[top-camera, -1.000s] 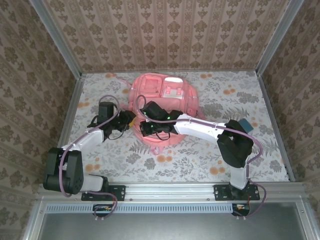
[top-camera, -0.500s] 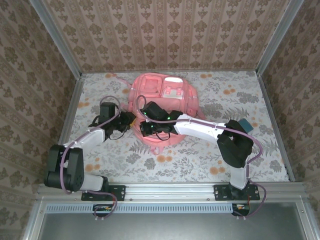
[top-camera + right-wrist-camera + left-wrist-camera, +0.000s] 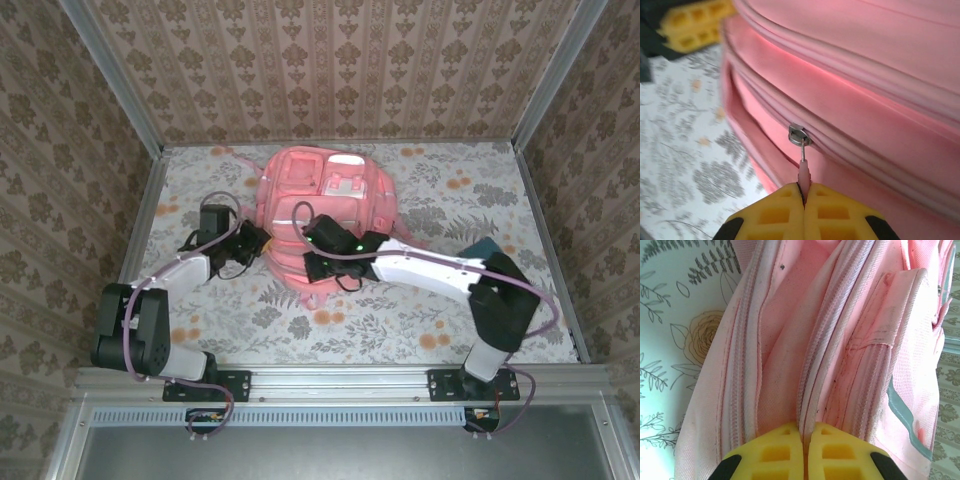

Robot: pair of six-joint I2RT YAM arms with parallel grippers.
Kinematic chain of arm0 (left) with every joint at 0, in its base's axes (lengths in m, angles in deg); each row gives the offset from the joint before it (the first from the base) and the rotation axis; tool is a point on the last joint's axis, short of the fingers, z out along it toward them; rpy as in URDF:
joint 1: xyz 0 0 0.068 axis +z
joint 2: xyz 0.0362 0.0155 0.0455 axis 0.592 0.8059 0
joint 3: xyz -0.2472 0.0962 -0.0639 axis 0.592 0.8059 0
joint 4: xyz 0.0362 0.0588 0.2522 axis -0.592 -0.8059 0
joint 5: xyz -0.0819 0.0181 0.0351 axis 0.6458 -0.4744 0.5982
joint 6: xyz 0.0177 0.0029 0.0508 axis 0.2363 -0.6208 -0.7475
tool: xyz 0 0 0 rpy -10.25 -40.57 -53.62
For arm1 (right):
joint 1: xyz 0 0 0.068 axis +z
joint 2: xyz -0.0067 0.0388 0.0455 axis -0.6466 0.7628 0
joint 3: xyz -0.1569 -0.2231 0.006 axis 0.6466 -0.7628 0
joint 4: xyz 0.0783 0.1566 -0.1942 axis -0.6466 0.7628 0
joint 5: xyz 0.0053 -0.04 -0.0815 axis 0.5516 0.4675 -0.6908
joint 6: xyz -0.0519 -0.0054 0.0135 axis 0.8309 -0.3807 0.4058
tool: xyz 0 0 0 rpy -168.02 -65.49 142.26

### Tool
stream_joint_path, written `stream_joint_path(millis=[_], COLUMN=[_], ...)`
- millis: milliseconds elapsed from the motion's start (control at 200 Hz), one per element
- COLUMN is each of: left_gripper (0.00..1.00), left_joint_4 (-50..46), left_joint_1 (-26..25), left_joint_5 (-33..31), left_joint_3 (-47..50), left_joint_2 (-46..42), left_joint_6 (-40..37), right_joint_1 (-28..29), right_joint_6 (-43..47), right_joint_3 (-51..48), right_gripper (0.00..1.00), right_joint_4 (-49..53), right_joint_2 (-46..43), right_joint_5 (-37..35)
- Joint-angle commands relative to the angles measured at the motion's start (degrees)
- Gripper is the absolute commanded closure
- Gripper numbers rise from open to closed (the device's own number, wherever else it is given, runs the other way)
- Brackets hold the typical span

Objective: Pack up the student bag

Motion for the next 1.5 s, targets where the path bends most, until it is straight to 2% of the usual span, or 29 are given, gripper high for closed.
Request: stream_joint_path(millis=[0,100,240,330,430,570,690,910,1285,1405,1490], left_gripper=[1.00,1.00,0.97,0.81,0.61,0.51,0.48,0.50,0.58,0.63,0.71], left_joint_4=[-1.5,-2.3,-4.3,-7.5,-14.1,-17.7,-16.5,-10.7,-5.2,-4.0,-3.6], left_joint_1=[2.5,3.5,5.3,6.2,6.6,7.3,7.2,6.1,1.6,0.9,0.8], left_joint_5=[-2.3,-2.3,-2.3,-3.4,-8.4,-9.4,-5.4,0.1,-0.1,-0.2,-0.9], left_joint_3=[-2.9,-3.8,-5.1,-6.0,-6.5,-4.9,-2.0,2.0,0.8,0.8,1.0], left_joint_2=[0.0,0.3,0.3,-0.6,-3.4,-7.9,-10.8,-13.3,-7.8,-5.8,-5.0], left_joint_6=[-3.7,-4.9,-6.5,-8.0,-10.7,-11.0,-7.7,-0.8,2.4,2.7,2.6], right_joint_1=[-1.5,-4.0,-5.9,-5.8,-5.4,-4.8,-4.2,-3.7,-3.4,-3.3,-3.4], right_joint_6=[0.5,-0.9,-1.2,0.1,0.3,0.3,0.3,-0.1,-0.4,-0.3,0.2], right_joint_3=[-4.9,-8.7,-9.8,-8.2,-5.8,-1.3,3.3,9.8,9.8,9.7,9.5], right_gripper=[1.00,1.00,1.00,1.00,1.00,1.00,1.00,1.00,1.00,1.00,1.00], right_joint_4=[6.0,6.7,3.9,-0.1,-4.4,-8.8,-11.0,-12.2,-12.1,-11.8,-10.8], right_joint_2=[-7.1,-10.5,-11.7,-9.8,-6.4,-1.3,3.2,10.0,10.7,10.6,10.2], right_joint_5=[-11.2,-12.4,-7.9,0.5,8.2,15.0,19.0,22.2,21.5,21.2,20.0])
